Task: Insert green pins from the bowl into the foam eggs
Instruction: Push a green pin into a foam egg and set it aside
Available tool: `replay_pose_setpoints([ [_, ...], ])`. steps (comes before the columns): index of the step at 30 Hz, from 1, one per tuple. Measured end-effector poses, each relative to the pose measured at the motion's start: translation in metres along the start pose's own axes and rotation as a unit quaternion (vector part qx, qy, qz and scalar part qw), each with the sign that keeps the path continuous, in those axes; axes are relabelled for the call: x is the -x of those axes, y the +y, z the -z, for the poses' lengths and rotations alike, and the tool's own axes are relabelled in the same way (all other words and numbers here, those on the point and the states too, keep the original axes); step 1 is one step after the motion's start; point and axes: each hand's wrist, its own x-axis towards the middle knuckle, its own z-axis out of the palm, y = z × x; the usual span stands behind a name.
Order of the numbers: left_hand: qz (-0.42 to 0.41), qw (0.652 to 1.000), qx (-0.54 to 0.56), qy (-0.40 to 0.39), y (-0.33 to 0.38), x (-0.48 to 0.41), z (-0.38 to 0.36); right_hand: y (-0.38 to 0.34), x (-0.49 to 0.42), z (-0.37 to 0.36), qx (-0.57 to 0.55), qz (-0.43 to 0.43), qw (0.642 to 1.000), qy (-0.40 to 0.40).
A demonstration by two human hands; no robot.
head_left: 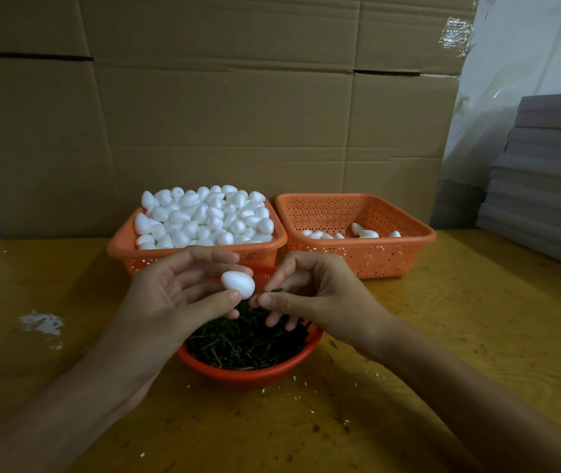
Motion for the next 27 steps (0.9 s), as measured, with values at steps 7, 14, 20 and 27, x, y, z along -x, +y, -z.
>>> replay_pose_setpoints([
  [7,-0.007,1.000,-0.017,0.005,0.002,0.000,-0.002,0.000,0.000,-0.002,0.015,0.013,1.000,0.003],
  [14,-0.012,0.999,-0.042,0.000,0.001,0.000,0.000,0.003,0.000,-0.005,0.071,0.006,0.997,-0.011],
  [20,-0.007,0.998,-0.059,-0.003,0.000,0.000,0.000,-0.001,0.003,-0.007,0.135,-0.001,0.991,-0.021],
  [27,-0.007,0.998,-0.057,-0.011,0.001,0.001,0.001,-0.004,0.004,-0.012,0.202,0.006,0.979,-0.031],
])
